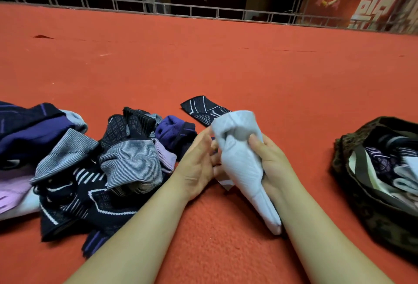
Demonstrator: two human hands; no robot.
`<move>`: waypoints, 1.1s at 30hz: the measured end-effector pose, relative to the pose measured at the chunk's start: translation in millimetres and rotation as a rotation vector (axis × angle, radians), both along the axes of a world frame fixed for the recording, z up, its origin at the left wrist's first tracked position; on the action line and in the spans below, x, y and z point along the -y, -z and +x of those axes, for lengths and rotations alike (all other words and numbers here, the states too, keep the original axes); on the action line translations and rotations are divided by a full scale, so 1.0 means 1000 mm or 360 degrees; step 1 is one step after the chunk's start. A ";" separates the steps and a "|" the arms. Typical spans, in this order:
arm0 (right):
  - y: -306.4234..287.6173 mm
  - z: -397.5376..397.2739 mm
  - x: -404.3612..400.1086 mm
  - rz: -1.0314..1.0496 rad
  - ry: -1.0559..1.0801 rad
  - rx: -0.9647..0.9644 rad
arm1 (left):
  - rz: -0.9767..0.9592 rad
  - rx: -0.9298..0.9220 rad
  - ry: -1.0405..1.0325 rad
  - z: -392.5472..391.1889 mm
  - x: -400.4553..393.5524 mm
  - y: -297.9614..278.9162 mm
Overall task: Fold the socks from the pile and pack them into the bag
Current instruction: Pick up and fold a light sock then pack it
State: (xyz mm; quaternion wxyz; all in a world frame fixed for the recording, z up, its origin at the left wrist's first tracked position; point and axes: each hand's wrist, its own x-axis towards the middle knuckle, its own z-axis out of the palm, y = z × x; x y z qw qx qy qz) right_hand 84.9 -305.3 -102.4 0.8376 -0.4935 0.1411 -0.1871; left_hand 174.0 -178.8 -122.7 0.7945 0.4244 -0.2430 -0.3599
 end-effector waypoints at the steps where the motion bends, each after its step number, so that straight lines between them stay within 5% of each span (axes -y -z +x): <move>1: 0.000 0.001 0.002 0.0078 0.0061 0.0072 | 0.0029 0.0068 0.0075 -0.002 0.001 0.002; 4: 0.002 0.004 0.008 0.0224 0.0117 0.0224 | 0.0160 0.0196 0.0074 -0.011 0.006 0.003; 8: -0.005 0.004 0.005 0.0067 0.0155 0.0228 | 0.0297 0.0583 -0.0370 -0.011 0.010 -0.002; 13: -0.023 -0.009 0.012 -0.0873 0.0375 0.0126 | 0.0419 0.1166 -0.0411 -0.009 0.000 -0.025; 16: -0.017 -0.004 0.018 -0.1098 0.0349 -0.0079 | 0.0586 0.1470 -0.0406 -0.009 -0.002 -0.029; 23: 0.004 -0.003 0.048 -0.0467 0.1081 -0.0124 | 0.0822 0.2364 -0.0847 0.001 -0.014 -0.028; 25: 0.002 -0.005 0.054 -0.0700 0.0930 -0.0433 | 0.0790 0.2227 -0.0604 -0.001 -0.013 -0.032; 28: -0.012 -0.014 0.060 -0.1162 0.0358 -0.1125 | 0.0640 0.1376 0.0082 -0.003 -0.020 -0.043; 30: -0.017 -0.024 0.069 -0.1289 0.0117 -0.1283 | 0.0644 0.1034 0.0396 -0.002 -0.027 -0.046; 33: -0.023 -0.036 0.074 -0.1344 0.0022 -0.1307 | 0.0757 0.0914 0.0448 -0.007 -0.023 -0.045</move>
